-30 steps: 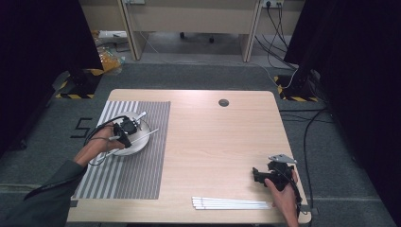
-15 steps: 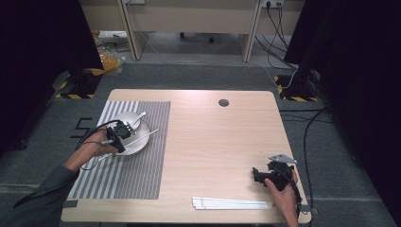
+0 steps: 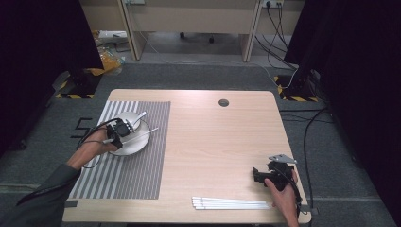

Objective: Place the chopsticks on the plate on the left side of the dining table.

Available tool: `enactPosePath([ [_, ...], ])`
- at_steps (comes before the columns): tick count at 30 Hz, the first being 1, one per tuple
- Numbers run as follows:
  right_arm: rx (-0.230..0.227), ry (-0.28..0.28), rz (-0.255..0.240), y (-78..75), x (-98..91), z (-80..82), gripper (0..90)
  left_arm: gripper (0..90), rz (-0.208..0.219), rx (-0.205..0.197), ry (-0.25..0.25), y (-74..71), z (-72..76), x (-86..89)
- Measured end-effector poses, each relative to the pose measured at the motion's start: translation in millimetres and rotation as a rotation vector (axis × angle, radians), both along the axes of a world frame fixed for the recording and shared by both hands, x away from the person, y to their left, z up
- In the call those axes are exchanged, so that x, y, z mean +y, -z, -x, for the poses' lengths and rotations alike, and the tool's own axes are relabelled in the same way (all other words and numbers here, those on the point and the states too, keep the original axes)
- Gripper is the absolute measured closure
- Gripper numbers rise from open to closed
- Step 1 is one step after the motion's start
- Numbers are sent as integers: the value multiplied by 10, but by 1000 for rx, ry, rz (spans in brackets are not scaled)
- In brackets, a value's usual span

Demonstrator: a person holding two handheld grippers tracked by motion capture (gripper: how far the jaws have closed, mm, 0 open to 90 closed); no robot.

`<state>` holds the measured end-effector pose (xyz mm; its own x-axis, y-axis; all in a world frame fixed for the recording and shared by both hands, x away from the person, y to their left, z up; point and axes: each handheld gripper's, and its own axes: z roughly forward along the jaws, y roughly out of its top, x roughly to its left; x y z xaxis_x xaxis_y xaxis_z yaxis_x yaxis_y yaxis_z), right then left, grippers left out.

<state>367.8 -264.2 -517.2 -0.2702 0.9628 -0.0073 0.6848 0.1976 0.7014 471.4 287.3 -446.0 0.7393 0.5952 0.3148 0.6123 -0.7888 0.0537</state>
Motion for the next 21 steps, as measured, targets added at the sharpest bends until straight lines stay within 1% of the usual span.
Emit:
enactPosePath([
  [3,0,0,0,0,0,0,3,722,-9,-12,-4,4,-6,13],
  [8,0,0,0,0,0,0,3,712,-12,-9,-23,14,-37,69],
  [10,0,-1,0,0,0,-1,3,712,-12,-18,-37,10,-55,109],
  [12,0,-1,0,0,0,-1,3,712,-12,-16,-45,14,-64,132],
  [17,0,-1,0,0,1,-1,3,706,-14,-17,-54,28,-80,172],
  [18,1,-1,0,-1,0,0,3,705,-18,-28,-61,28,-86,186],
  [21,0,-1,0,0,0,-1,3,696,-23,-29,-64,31,-97,198],
])
